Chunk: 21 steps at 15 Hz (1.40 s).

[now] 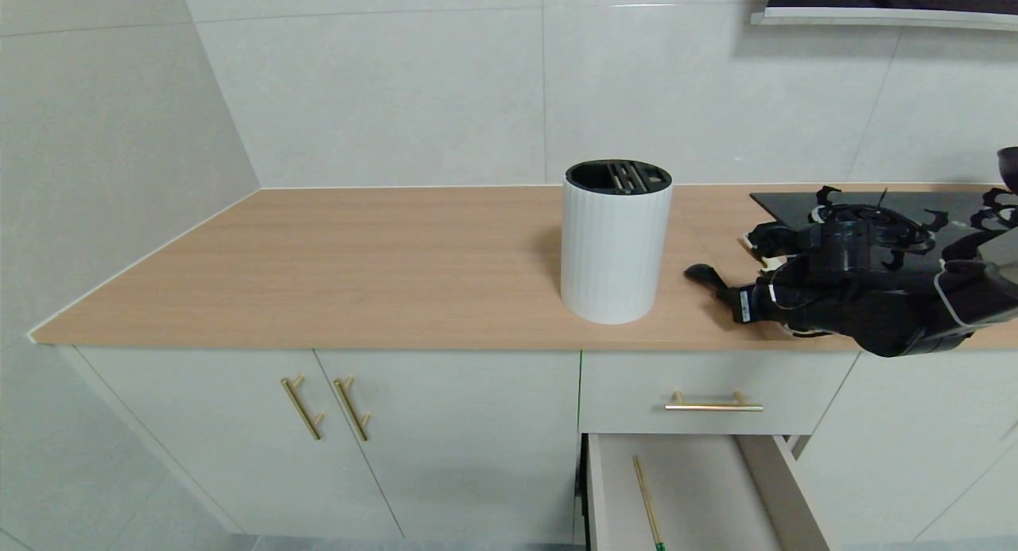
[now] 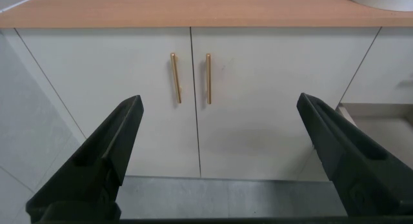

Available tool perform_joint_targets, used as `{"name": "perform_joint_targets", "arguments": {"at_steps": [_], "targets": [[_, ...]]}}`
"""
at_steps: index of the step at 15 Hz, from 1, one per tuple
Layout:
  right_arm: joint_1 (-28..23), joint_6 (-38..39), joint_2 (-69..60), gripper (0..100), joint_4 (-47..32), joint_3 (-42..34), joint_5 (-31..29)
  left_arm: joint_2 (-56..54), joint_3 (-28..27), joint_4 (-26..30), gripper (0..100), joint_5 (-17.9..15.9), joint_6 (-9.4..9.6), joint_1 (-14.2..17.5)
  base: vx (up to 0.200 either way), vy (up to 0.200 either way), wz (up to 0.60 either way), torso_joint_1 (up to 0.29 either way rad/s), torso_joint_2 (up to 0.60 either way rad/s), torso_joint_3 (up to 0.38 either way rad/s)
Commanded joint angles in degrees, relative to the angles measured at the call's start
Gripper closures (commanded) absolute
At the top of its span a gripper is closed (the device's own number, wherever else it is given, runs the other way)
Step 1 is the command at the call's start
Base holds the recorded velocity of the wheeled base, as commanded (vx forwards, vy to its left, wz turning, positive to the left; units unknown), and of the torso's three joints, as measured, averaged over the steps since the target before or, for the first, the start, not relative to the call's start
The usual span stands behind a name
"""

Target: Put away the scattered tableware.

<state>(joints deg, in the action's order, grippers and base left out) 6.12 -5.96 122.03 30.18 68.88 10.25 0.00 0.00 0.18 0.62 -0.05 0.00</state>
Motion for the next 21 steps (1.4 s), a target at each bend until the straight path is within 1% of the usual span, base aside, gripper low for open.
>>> {"name": "perform_joint_targets", "arguments": {"at_steps": [1, 3, 6, 7, 8, 9, 10, 12, 13, 14, 16, 18, 21], "targets": [[0.0, 0.3, -1.1, 100, 0.0, -0.1, -0.1, 0.1, 0.0, 0.0, 0, 0.1, -0.04, 0.0, 0.0, 0.0, 0.0, 0.0, 0.0, 0.0], [0.3, 1.1, -4.1, 100, -1.9, -0.8, -0.8, 0.0, 0.0, 0.0, 0, 0.1, -0.04, 0.0, 0.0, 0.0, 0.0, 0.0, 0.0, 0.0], [2.0, 6.3, -13.8, 100, -11.3, -4.8, -1.3, 0.0, 0.0, 0.0, 0, 0.1, -0.04, 0.0, 0.0, 0.0, 0.0, 0.0, 0.0, 0.0], [2.0, 6.4, -14.2, 100, -11.5, -5.0, -1.3, 0.0, 0.0, 0.0, 0, 0.1, -0.04, 0.0, 0.0, 0.0, 0.0, 0.0, 0.0, 0.0], [3.5, 9.9, -21.4, 100, -16.4, -7.8, -3.1, 0.1, 0.0, 0.0, 0, 0.1, -0.04, 0.0, 0.0, 0.0, 0.0, 0.0, 0.0, 0.0], [4.9, 11.4, -24.9, 100, -19.3, -9.4, -4.4, 0.0, 0.0, 0.0, 0, 0.1, -0.04, 0.0, 0.0, 0.0, 0.0, 0.0, 0.0, 0.0], [6.5, 12.0, -31.3, 100, -24.8, -11.9, -6.3, 0.1, 0.0, 0.0, 0, 0.1, -0.04, 0.0, 0.0, 0.0, 0.0, 0.0, 0.0, 0.0], [8.2, 13.0, -37.1, 100, -29.4, -14.8, -7.2, 0.1, 0.0, 0.0, 0, 0.1, -0.04, 0.0, 0.0, 0.0, 0.0, 0.0, 0.0, 0.0], [9.1, 14.0, -40.4, 100, -33.3, -16.8, -8.4, 0.0, 0.0, 0.0, 0, 0.1, -0.04, 0.0, 0.0, 0.0, 0.0, 0.0, 0.0, 0.0], [9.2, 14.0, -41.1, 100, -34.7, -18.0, -9.0, 0.0, 0.0, 0.0, 0, 0.1, -0.04, 0.0, 0.0, 0.0, 0.0, 0.0, 0.0, 0.0], [9.5, 13.8, -41.3, 100, -34.9, -21.6, -11.2, 0.0, 0.0, 0.0, 0, 0.1, -0.04, 0.0, 0.0, 0.0, 0.0, 0.0, 0.0, 0.0], [10.8, 14.0, -41.6, 100, -34.8, -22.6, -13.6, 0.0, 0.0, 0.0, 0, 0.1, -0.04, 0.0, 0.0, 0.0, 0.0, 0.0, 0.0, 0.0], [10.8, 13.9, -41.8, 100, -34.7, -25.6, -13.6, 0.1, 0.0, 0.0, 0, 0.1, -0.04, 0.0, 0.0, 0.0, 0.0, 0.0, 0.0, 0.0]]}}
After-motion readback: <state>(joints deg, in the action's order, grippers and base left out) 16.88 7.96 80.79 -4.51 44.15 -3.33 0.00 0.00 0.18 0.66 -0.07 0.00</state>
